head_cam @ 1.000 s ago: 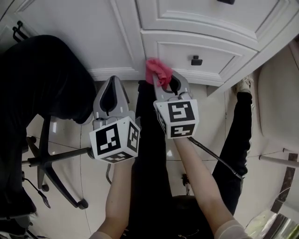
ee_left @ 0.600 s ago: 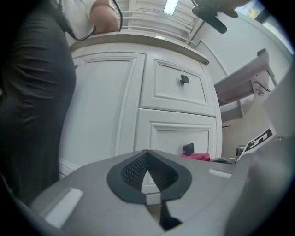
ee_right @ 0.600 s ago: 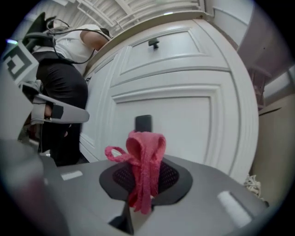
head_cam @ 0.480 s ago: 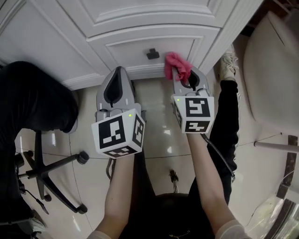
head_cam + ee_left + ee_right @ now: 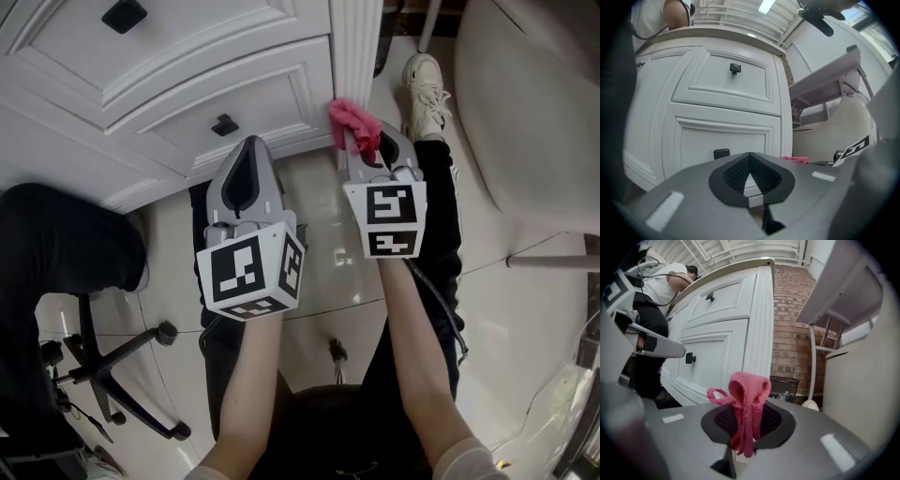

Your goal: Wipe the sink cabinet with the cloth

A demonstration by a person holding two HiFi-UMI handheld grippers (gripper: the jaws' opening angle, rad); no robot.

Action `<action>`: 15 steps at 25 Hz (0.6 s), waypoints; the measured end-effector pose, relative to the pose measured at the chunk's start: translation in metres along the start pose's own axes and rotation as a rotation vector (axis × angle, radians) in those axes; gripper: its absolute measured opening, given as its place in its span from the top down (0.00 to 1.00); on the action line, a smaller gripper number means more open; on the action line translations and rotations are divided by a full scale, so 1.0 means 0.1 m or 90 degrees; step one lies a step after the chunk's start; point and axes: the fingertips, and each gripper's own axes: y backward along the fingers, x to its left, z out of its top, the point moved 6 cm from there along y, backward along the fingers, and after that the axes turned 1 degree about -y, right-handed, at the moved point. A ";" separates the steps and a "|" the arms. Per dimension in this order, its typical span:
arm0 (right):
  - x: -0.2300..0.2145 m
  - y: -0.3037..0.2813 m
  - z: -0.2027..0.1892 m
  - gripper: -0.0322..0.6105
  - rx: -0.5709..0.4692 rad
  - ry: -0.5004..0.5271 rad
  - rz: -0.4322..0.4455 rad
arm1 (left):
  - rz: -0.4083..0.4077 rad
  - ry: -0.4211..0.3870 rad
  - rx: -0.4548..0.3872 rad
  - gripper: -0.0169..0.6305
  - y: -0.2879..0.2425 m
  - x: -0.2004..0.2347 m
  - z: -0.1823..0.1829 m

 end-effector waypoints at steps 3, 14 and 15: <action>0.08 0.15 0.10 0.85 -0.009 -0.022 0.019 | -0.001 0.005 -0.001 0.95 0.10 -0.08 0.05; 0.96 1.78 1.09 0.85 -0.112 -0.165 0.135 | 0.020 0.044 -0.060 0.95 1.56 0.09 0.81; 1.04 1.98 1.15 0.85 -0.122 -0.177 0.144 | 0.024 0.048 -0.065 0.95 1.77 0.10 0.88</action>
